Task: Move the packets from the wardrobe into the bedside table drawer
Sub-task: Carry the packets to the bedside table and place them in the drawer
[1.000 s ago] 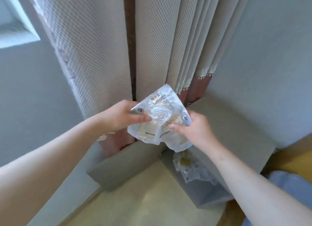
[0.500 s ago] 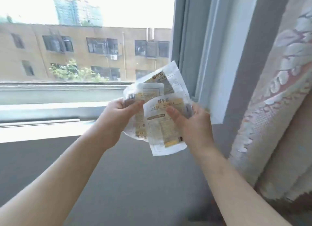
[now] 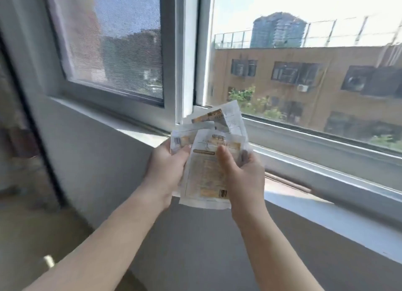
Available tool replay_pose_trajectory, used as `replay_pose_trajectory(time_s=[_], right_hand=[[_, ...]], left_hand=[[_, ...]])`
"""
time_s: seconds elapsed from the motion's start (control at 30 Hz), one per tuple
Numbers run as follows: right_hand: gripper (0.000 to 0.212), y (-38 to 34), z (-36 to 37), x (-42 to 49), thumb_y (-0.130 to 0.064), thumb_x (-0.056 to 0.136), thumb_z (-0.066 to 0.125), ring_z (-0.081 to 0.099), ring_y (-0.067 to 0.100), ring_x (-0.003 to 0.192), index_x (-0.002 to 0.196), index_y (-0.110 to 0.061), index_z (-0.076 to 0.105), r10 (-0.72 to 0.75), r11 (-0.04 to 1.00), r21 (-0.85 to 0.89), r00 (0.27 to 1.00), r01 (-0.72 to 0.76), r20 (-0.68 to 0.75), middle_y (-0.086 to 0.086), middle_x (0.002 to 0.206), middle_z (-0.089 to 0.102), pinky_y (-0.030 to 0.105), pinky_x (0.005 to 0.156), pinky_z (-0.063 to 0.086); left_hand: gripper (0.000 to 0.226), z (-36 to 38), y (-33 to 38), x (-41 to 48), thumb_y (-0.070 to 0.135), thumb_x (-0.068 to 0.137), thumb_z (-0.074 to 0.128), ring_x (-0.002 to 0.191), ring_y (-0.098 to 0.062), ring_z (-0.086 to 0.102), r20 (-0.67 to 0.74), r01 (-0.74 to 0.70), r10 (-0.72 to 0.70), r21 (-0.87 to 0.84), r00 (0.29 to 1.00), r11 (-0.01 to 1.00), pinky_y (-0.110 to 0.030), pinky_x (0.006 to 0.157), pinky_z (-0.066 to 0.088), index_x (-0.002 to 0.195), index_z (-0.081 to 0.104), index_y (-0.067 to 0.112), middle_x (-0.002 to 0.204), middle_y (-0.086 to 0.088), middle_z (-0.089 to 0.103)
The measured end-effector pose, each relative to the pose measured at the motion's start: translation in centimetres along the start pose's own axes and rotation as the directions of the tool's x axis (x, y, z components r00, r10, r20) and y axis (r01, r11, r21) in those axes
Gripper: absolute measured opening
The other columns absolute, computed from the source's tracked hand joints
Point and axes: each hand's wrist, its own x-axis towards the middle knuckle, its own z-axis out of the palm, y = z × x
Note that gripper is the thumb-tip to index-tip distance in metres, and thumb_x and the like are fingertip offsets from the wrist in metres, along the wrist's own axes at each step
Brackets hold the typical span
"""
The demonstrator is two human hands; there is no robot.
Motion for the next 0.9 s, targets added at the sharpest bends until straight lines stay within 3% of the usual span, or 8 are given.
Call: replay_pose_trajectory(time_s=[0.1,0.2,0.27,0.43,0.63,0.9], right_hand=[[0.020,2.5,4.2,1.6,-0.035,0.083,0.069,0.068,0.019,0.080,0.084,-0.017,0.062,0.030,1.000,-0.008,0.984,-0.029,0.176,0.000,0.084,0.069,0.037,0.065,0.057],[0.024,5.0,8.1,2.6,-0.037,0.083,0.068,0.068,0.019,0.081,0.090,-0.014,0.062,0.081,0.997,-0.018,0.935,-0.080,0.344,0.001,0.086,0.071,0.043,0.074,0.057],[0.023,6.1,10.6,2.8,-0.038,0.083,0.066,0.068,0.015,0.081,0.091,-0.016,0.062,0.116,0.993,-0.046,0.887,-0.106,0.446,-0.002,0.088,0.071,0.042,0.078,0.056],[0.015,8.3,16.0,2.2,-0.036,0.084,0.067,0.069,0.011,0.082,0.089,-0.024,0.060,0.207,0.970,-0.041,0.728,-0.239,0.653,-0.006,0.088,0.071,0.036,0.076,0.057],[0.016,10.0,22.8,1.6,-0.036,0.084,0.067,0.068,0.011,0.082,0.088,-0.023,0.059,0.225,0.962,-0.070,0.617,-0.265,0.754,-0.005,0.087,0.070,0.038,0.079,0.057],[0.017,11.4,37.7,0.8,-0.036,0.085,0.067,0.068,0.013,0.083,0.089,-0.021,0.060,0.231,0.950,-0.062,0.560,-0.305,0.795,-0.004,0.088,0.070,0.037,0.079,0.057]], left_hand=[[0.016,-3.8,-1.4,1.8,0.022,0.091,0.060,0.081,-0.025,0.070,-0.148,0.039,-0.031,0.055,0.988,0.998,-0.043,0.080,0.056,0.076,0.066,0.021,0.077,-0.001,0.073],[0.011,-7.0,-2.5,2.5,0.022,0.090,0.062,0.075,-0.017,0.070,-0.294,0.079,-0.059,0.057,0.954,0.995,-0.032,0.071,0.056,0.080,0.067,0.018,0.077,0.001,0.074],[0.009,-8.7,-3.1,2.7,0.022,0.088,0.063,0.066,-0.009,0.068,-0.379,0.102,-0.083,0.032,0.922,0.994,-0.023,0.059,0.054,0.081,0.067,0.018,0.074,0.004,0.073],[0.011,-13.0,-4.9,2.4,0.022,0.087,0.064,0.062,-0.008,0.069,-0.578,0.177,-0.145,-0.002,0.803,0.984,-0.026,0.058,0.051,0.078,0.066,0.018,0.072,0.004,0.073],[0.011,-18.7,-6.4,3.6,0.015,0.089,0.062,0.064,-0.014,0.068,-0.704,0.208,-0.169,-0.031,0.690,0.978,-0.026,0.057,0.050,0.079,0.065,0.015,0.070,0.002,0.073],[0.013,-31.1,-6.6,9.1,0.016,0.088,0.063,0.050,-0.007,0.063,-0.756,0.187,-0.145,-0.030,0.638,0.982,-0.017,0.036,0.041,0.075,0.064,0.017,0.058,0.007,0.068]])
